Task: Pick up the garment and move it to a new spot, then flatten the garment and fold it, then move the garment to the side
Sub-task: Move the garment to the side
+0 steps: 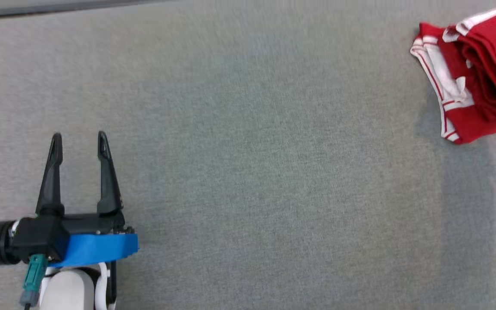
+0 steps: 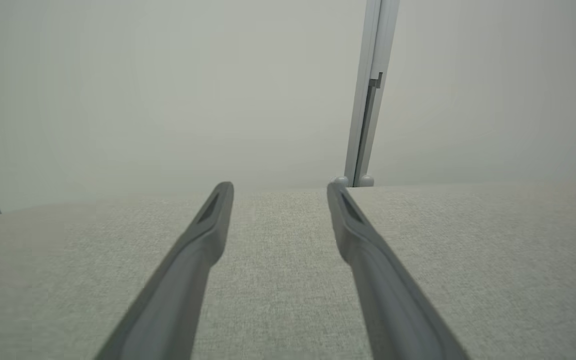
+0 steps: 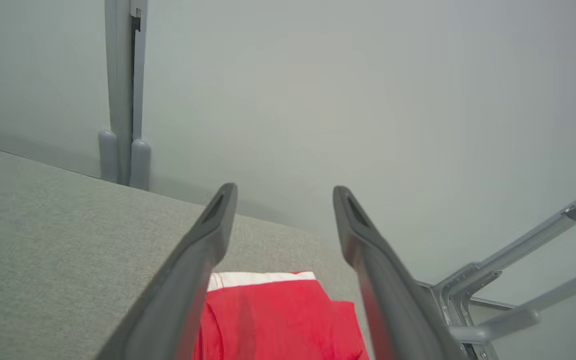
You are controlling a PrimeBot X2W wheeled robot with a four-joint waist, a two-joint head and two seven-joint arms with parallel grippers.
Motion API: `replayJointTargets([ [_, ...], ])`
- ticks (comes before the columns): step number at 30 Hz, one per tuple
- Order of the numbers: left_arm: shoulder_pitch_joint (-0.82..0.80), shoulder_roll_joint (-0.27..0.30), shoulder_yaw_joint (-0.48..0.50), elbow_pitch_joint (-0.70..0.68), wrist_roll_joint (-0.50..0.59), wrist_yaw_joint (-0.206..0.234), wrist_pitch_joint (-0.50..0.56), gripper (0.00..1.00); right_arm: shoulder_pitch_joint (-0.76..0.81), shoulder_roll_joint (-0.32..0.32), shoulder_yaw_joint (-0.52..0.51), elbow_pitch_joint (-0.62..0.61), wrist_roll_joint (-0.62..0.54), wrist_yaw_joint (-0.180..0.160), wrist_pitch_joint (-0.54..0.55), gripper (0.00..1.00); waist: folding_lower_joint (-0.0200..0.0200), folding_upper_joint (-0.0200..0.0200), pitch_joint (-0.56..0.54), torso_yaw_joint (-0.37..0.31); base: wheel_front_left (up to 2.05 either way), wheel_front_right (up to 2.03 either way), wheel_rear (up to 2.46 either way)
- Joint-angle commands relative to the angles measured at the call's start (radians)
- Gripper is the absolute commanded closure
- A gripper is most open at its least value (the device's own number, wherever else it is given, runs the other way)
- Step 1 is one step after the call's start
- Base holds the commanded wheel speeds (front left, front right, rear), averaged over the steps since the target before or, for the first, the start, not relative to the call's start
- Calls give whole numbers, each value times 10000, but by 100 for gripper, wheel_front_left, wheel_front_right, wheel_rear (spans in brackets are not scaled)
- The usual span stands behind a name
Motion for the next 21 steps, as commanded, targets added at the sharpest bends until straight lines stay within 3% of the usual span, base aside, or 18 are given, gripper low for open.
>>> replayJointTargets([
  [1, 160, -37, 69, 54, -56, 11, -21, 0, 554, 169, -296, -424, -178, -2, -23, 0, 2, 1, -340, -18, 0, 0, 0],
  [10, 919, -139, 153, 440, -223, -56, -20, 0, 2814, 1346, -1694, -2686, -1221, -2, -28, 0, 2, 1, -1547, 385, 0, 0, 0],
  [21, 1587, -197, 394, 906, -332, -241, -21, 0, 5640, 2689, -2435, -4680, -1739, -2, -26, 0, 2, 1, -2746, 448, 0, 0, 0],
])
